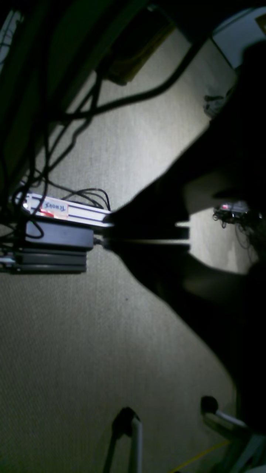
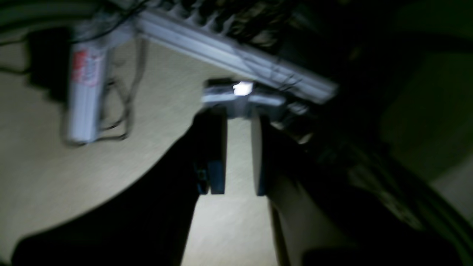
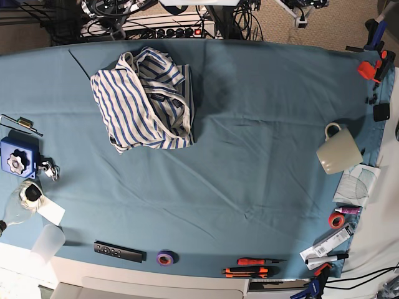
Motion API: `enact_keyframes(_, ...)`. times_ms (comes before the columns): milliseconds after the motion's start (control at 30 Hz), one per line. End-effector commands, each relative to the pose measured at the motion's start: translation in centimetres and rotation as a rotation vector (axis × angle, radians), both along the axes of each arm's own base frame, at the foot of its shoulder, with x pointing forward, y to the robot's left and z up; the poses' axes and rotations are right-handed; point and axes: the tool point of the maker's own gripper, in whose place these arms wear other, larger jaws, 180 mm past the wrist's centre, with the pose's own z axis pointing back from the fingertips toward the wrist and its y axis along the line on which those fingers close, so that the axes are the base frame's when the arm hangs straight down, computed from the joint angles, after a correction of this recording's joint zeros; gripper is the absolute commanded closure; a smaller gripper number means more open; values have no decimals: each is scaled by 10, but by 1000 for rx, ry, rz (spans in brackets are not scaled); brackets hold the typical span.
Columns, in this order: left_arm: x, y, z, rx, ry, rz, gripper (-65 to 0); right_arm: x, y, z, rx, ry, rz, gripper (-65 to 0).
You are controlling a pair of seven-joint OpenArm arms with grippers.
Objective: Fold the T-shirt properly
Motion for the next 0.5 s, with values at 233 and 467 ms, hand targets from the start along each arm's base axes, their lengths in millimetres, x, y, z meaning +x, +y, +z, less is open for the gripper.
enact_keyframes(233,7,10,1,29,-17,2,0,10,-11,3,-17,-33,-8,-125)
enact_keyframes(467,-7,6,1,9,58,19,0,10,-11,3,-17,-34,-8,-125)
